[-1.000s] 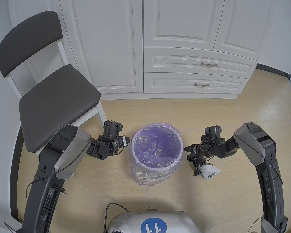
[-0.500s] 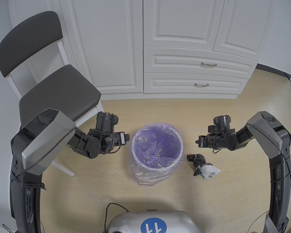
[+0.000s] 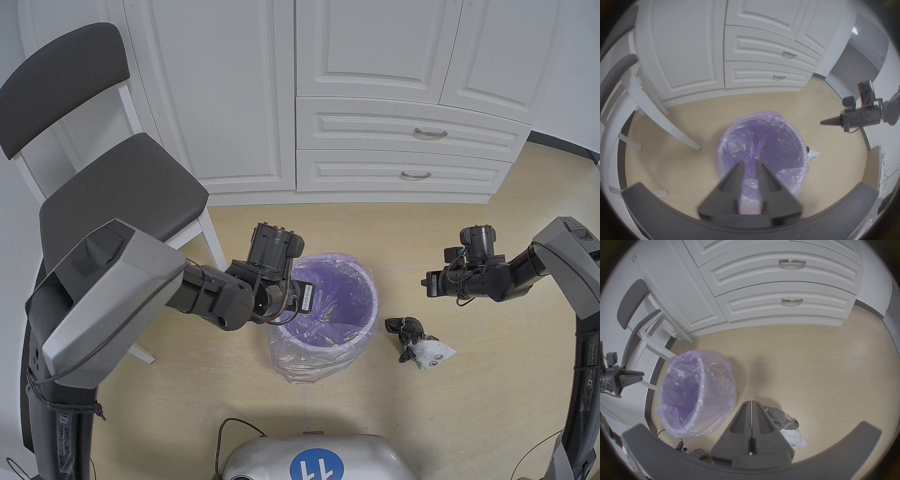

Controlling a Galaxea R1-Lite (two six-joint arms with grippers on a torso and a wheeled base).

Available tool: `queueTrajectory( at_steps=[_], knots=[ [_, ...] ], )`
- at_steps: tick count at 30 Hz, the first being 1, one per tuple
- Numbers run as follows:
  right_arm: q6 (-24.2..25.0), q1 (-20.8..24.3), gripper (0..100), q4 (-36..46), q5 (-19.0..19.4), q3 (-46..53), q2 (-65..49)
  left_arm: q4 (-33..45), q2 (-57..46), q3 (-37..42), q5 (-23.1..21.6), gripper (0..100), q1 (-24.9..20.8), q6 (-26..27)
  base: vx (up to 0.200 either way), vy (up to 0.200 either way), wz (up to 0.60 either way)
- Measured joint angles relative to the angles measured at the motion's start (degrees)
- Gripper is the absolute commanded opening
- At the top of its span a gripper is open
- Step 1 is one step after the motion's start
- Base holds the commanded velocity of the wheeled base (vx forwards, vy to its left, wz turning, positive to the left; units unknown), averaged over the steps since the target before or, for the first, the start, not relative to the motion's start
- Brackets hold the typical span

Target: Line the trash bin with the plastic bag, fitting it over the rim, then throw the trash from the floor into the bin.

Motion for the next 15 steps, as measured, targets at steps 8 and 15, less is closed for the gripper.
queueTrajectory(
  at_steps=[8,15],
  knots=[
    [-2.15,-1.96,0,0.00,0.13,0.98,-2.04,7.09,7.50,-10.91,-0.06,0,-2.21,0.15,0.000,0.000,0.00],
    [-3.05,-3.04,0,-0.02,0.21,0.85,-2.10,11.09,15.30,-19.52,-0.49,0,-2.28,0.24,0.000,0.000,0.00]
  ],
)
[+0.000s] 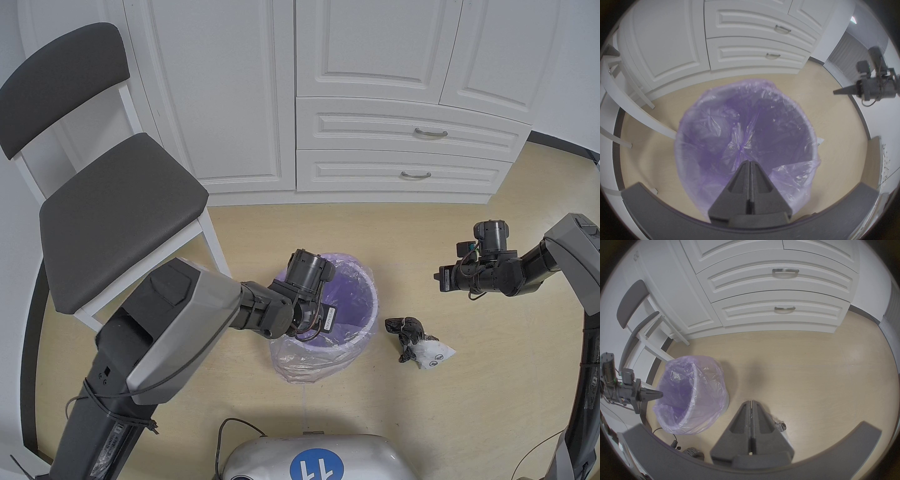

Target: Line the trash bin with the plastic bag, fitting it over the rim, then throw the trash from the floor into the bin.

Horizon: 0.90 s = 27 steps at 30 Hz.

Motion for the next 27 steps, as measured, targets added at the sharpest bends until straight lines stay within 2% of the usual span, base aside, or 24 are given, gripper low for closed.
queueTrajectory(
  at_steps=[4,8,21,27],
  knots=[
    [-0.26,-0.55,0,0.02,-0.05,-0.82,0.83,3.89,4.74,-6.01,-2.04,0,1.21,1.07,0.000,0.000,0.00],
    [-0.72,-0.88,0,0.06,0.00,-1.93,1.99,5.16,7.80,-8.51,-4.66,0,2.83,3.16,0.000,0.000,0.00],
    [-0.90,-1.29,0,0.11,-0.02,-2.78,4.00,2.02,10.05,-9.42,-5.56,0,4.16,3.49,0.000,0.000,0.00],
    [-0.94,-1.29,0,0.13,-0.02,-2.72,4.16,4.04,7.61,-9.42,-5.53,0,3.83,3.23,0.000,0.000,0.00]
  ],
)
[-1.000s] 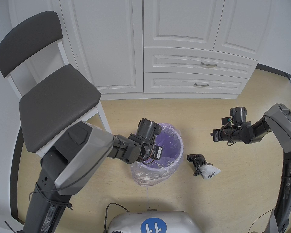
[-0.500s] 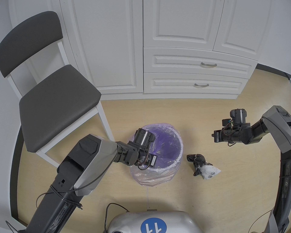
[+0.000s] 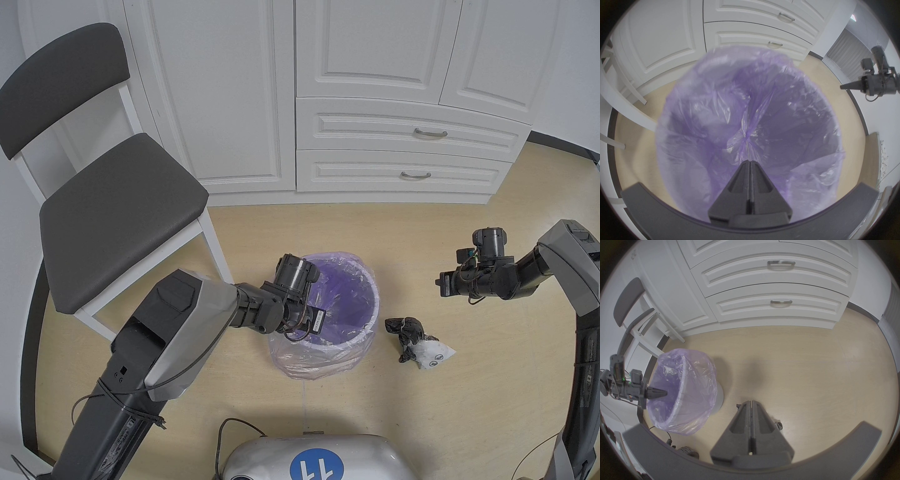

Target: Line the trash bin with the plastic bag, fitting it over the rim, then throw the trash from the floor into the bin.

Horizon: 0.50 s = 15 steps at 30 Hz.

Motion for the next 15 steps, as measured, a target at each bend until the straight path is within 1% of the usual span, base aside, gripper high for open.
queueTrajectory(
  at_steps=[3,8,14,15],
  knots=[
    [-0.44,-0.05,0,0.15,0.02,0.02,0.06,2.88,-2.54,0.00,0.30,0,-0.35,-0.22,0.000,0.000,0.00],
    [-2.38,-0.05,0,0.52,0.06,0.40,0.12,4.11,-6.89,0.28,0.71,0,-1.77,-1.10,0.000,0.000,0.00],
    [-4.66,-0.15,0,0.44,0.11,1.79,-0.10,4.11,-12.62,4.96,1.89,0,-3.64,-1.28,0.000,0.000,0.00],
    [-5.12,-0.22,0,0.34,0.09,2.17,-0.24,4.10,-13.84,6.14,2.16,100,-3.97,-1.26,0.000,0.000,0.00]
  ],
)
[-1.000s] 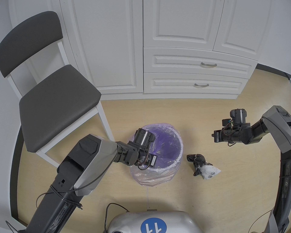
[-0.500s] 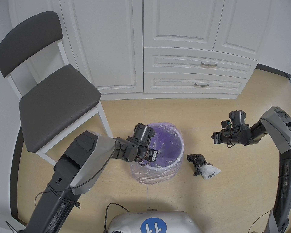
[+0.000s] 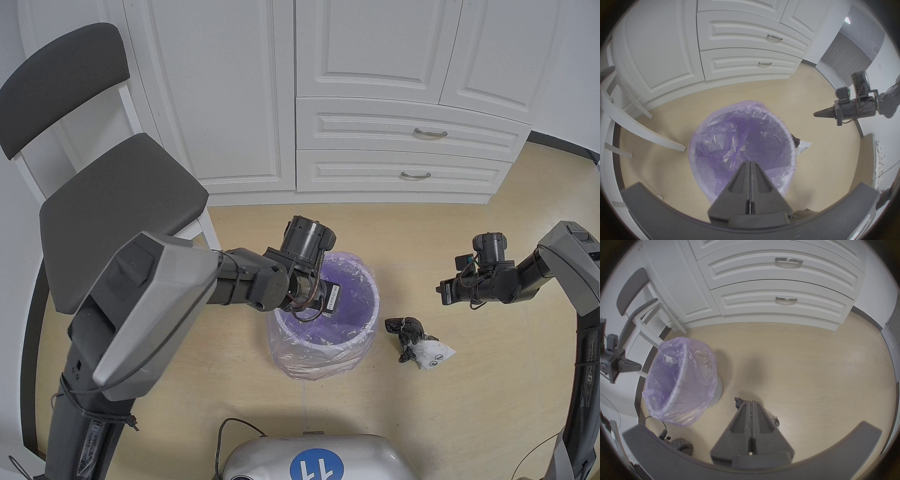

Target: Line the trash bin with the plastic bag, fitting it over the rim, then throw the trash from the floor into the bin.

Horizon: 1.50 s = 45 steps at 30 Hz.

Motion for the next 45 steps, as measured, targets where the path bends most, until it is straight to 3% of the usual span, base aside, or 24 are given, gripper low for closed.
queueTrajectory(
  at_steps=[11,12,31,35,40,45],
  knots=[
    [-1.28,-0.33,0,-0.68,1.43,4.88,-3.19,-1.44,-12.86,14.01,0.85,100,-1.15,-0.16,0.000,0.000,0.00],
    [-1.30,-0.37,100,-0.77,1.72,5.40,-3.66,-2.10,-14.10,15.93,0.85,100,-1.18,-0.22,0.000,0.000,0.00],
    [-1.37,-0.59,100,-0.96,2.41,16.08,-13.79,-36.22,-39.61,62.18,0.79,100,2.46,-2.84,0.000,0.000,0.00],
    [-1.19,-0.37,100,-0.69,0.44,20.26,-17.20,-45.97,-43.79,70.13,0.63,100,3.34,-3.01,0.000,0.000,0.00],
    [-0.29,0.60,100,-0.80,-4.92,26.97,-21.75,-59.14,-48.32,79.80,0.68,100,4.25,-4.00,0.000,0.000,0.00],
    [4.00,2.43,100,-0.96,-9.34,34.45,-27.28,-65.02,-53.83,88.45,0.80,100,6.62,-4.86,0.000,0.000,0.00]
  ],
)
